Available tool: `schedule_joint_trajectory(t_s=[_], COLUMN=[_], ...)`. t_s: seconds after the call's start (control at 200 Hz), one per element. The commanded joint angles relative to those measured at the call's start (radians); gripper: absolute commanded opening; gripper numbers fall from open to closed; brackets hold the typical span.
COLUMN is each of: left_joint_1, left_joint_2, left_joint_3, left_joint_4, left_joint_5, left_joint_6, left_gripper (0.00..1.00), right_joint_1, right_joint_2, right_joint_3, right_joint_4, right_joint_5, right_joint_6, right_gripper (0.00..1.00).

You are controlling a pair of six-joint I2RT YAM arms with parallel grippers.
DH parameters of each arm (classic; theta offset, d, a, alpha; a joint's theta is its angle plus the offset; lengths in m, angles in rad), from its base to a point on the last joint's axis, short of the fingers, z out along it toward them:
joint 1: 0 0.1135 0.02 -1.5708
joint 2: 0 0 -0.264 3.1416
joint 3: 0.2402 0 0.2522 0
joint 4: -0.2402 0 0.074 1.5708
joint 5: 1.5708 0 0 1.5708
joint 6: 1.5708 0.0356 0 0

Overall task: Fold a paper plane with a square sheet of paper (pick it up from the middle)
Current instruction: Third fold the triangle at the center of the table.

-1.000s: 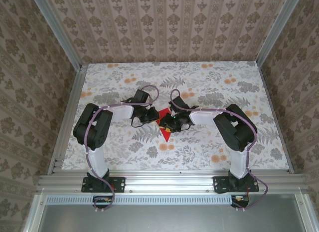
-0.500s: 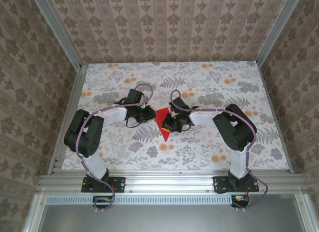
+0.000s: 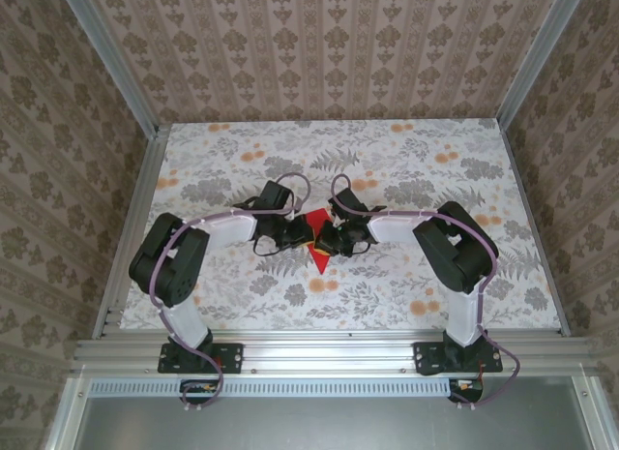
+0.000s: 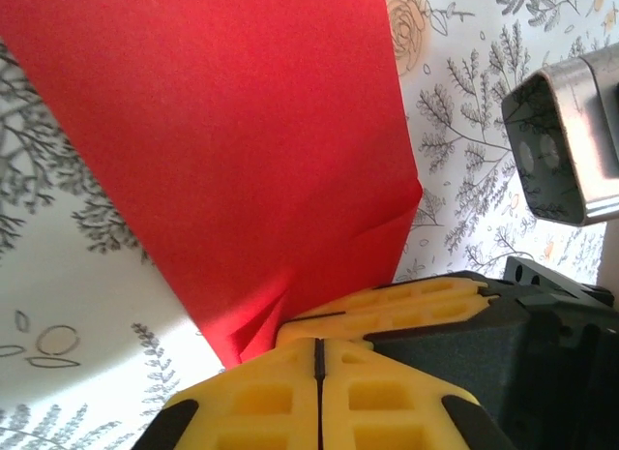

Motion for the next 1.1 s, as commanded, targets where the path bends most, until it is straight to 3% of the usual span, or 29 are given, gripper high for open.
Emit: schedule_joint_trajectory(t_s=[0.0,0.635,1.095], left_joint_1=[-0.011,-0.024,-0.033], left_joint_2=[0.036,0.074,0.106], left_joint_3=[0.007,0.024,0.061], left_joint_4=[-0.027,-0.107,-0.209], left_joint_5=[0.010,-0.022,-0.109], left_joint_6=[-0.012,-0.006,0.026], left_gripper=[0.04,0.00,0.00], right_joint_1=[0.002,0.002,0.000], right_joint_2=[0.035,0.040,-0.008], right_joint_3=[-0.028,-0.023,-0.030], right_joint_4=[-0.060,-0.063,0.047], right_joint_5=[0.045,0.045,-0.040], right_joint_6=[0.007,0.015,0.025], right_gripper=[0.00,0.00,0.00])
